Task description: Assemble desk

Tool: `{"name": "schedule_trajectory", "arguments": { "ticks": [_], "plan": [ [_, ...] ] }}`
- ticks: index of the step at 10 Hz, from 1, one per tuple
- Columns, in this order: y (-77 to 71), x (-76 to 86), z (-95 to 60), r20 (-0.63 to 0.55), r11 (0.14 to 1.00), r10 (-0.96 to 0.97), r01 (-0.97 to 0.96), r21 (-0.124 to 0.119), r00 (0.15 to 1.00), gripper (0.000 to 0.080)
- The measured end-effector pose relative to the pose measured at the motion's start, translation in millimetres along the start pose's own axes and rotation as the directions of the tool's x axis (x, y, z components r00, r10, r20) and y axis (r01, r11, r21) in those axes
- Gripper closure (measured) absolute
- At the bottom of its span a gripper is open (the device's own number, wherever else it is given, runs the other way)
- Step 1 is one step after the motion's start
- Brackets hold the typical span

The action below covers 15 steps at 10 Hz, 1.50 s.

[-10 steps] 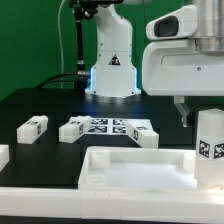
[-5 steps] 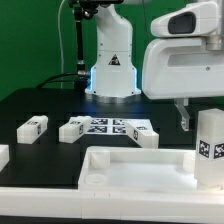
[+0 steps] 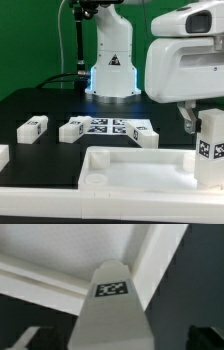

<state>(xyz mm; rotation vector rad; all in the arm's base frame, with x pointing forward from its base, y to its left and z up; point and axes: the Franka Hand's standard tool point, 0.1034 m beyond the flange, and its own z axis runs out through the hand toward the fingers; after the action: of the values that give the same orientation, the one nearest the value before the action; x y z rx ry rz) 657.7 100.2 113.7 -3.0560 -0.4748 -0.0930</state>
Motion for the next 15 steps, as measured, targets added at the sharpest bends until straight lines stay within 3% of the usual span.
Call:
{"name": "schedule_trajectory", "arguments": {
  "ticks": [1, 2, 3, 6, 8, 11, 15],
  "plan": [
    [0.0, 0.0, 0.0, 0.000, 1.000, 0.000, 0.000, 0.000, 1.000, 0.0284],
    [0.1, 0.0, 0.0, 0.000, 1.000, 0.001, -0.001, 0.000, 1.000, 0.0435],
    [0.7, -0.1, 0.0, 0.000, 1.000, 0.001, -0.001, 0.000, 1.000, 0.0511],
    [0.6, -0.1, -0.1, -0.001, 0.999, 0.049, -0.049, 0.002, 0.999, 0.0511],
    [1.8, -0.8, 0.4, 0.001, 0.976, 0.219, -0.219, 0.008, 0.976, 0.0511],
    [3.9, -0.9, 0.7, -0.005, 0.882, 0.471, -0.471, 0.014, 0.882, 0.0511],
    [6.5, -1.3, 1.1, -0.003, 0.564, 0.826, -0.825, 0.018, 0.564, 0.0509]
  ]
}}
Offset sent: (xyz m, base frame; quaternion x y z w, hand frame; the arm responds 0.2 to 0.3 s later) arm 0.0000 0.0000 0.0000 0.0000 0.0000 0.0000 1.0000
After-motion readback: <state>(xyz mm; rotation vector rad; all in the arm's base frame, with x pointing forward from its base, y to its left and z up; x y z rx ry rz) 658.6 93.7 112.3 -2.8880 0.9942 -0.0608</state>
